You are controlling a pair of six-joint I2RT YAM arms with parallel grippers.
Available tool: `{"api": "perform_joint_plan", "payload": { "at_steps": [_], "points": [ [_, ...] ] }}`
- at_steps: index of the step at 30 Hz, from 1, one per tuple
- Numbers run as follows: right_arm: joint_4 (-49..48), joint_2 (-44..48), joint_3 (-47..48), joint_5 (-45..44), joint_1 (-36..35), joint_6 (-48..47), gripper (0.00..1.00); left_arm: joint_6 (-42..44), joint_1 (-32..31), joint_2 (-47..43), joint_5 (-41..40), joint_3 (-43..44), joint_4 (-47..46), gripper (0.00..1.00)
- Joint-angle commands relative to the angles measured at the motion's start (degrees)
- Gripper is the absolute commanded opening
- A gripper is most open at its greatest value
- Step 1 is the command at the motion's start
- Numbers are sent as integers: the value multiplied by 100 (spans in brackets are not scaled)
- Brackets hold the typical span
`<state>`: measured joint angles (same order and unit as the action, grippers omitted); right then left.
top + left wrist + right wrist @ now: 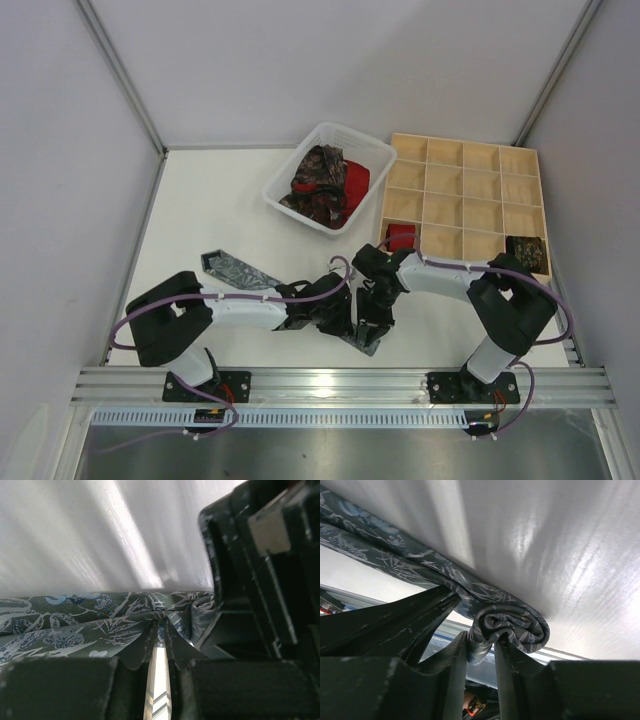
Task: Roll the ties
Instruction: Roll the tie
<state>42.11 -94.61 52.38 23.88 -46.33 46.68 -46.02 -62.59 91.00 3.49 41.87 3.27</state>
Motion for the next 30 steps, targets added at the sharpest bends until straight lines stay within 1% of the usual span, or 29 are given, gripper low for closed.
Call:
{"api": "perform_joint_plan", "payload": {
  "at_steps": [1, 3, 6, 14, 17, 21, 23, 25, 27, 29, 30],
  "points": [
    [-361, 56, 123, -173, -61, -132, 33, 102, 10, 146, 3, -152, -19, 15],
    [-431, 197, 123, -234, -61, -167, 37, 111, 10, 120, 3, -144, 7, 15],
    [-536, 337, 1, -314, -70, -150, 40, 111, 10, 58, 3, -126, 60, 15],
    [-1335, 847, -614, -278, -61, -71, 40, 102, 18, -109, -32, -73, 227, 15],
    [-1608, 988, -869, -226, -34, -36, 38, 84, 18, -179, -50, -38, 323, 15],
    [-2021, 1304, -1203, -235, -34, 17, 26, 67, 53, -363, -199, 14, 560, 15],
    [-2153, 1445, -1344, -278, -34, 0, 24, 84, 106, -486, -287, 14, 736, 15],
    [-2311, 1559, -1475, -349, -34, -9, 23, 128, 168, -697, -340, 14, 911, 16],
    [-2548, 1638, -1572, -218, -43, -18, 34, 190, 229, -846, -340, 23, 1000, 16],
    [-2663, 1734, -1669, -200, -52, 52, 42, 234, 264, -908, -340, 41, 1097, 16],
    [-2742, 1779, -1722, -156, -43, 70, 43, 243, 282, -926, -340, 41, 1114, 17]
  ]
}}
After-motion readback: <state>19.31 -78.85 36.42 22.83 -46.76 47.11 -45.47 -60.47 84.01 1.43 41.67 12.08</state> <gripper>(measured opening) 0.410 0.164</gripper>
